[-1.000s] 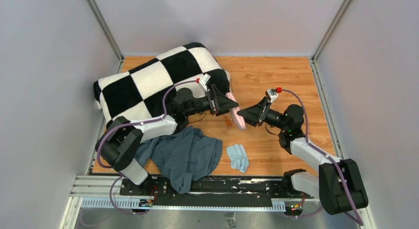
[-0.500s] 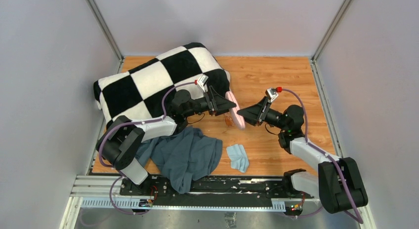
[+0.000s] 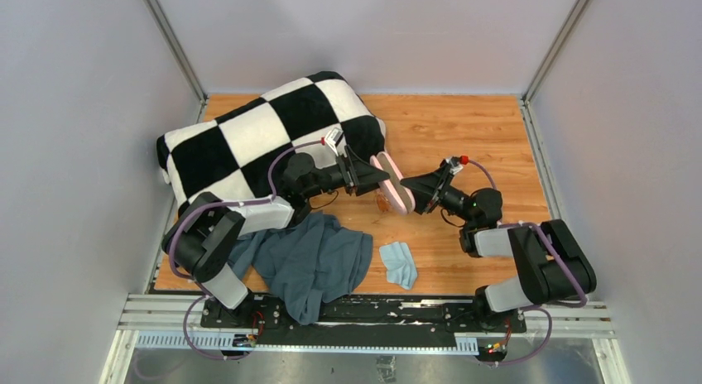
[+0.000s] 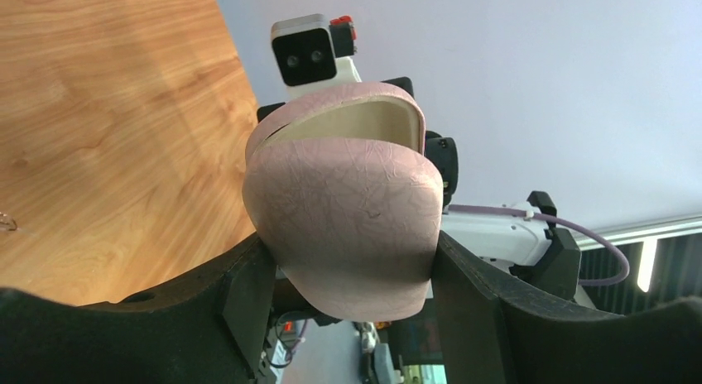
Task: Organize the sunglasses
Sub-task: Open the sunglasses case, then place the sunglasses case at the center of the board, then adjust the glasses cleaning cloth at the center of the board, then adjust the sunglasses case at the center of the board.
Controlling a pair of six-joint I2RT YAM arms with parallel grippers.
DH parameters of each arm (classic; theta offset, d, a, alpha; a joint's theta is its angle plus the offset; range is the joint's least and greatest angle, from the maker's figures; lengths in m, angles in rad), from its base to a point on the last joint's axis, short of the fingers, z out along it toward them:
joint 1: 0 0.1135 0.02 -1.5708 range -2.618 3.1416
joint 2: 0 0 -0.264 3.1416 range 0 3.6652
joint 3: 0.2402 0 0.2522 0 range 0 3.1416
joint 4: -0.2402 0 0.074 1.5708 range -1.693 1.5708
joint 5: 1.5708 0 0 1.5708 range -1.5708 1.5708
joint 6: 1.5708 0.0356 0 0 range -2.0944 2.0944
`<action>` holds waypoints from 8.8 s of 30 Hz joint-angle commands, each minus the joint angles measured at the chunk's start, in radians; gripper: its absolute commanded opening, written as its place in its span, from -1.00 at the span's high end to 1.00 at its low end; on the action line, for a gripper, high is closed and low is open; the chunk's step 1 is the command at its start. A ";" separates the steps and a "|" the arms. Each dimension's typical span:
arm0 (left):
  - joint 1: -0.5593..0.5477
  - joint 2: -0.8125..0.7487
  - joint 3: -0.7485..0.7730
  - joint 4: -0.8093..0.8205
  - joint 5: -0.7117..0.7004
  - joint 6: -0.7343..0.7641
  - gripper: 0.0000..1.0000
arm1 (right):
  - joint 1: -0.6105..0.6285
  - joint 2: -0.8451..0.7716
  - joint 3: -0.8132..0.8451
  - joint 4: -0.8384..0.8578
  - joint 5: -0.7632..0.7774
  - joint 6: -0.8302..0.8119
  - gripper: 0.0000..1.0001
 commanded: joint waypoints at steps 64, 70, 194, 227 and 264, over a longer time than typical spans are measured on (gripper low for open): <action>0.016 0.114 0.062 0.412 0.378 -0.127 1.00 | -0.036 -0.465 0.510 -1.691 -0.032 -1.071 -0.36; 0.017 0.115 0.068 0.418 0.435 -0.141 1.00 | -0.036 -0.441 0.574 -1.760 -0.064 -1.154 -0.10; -0.158 -0.427 0.061 -1.289 -0.520 0.732 -0.54 | 0.576 -0.072 0.312 -1.755 1.036 -1.089 1.00; -0.213 -0.367 0.116 -1.300 -0.570 0.741 -0.60 | 0.328 -0.362 0.441 -1.849 1.059 -1.224 0.14; -0.213 -0.415 0.103 -1.369 -0.573 0.796 -0.62 | 0.051 0.461 0.806 -1.567 0.882 -0.794 0.11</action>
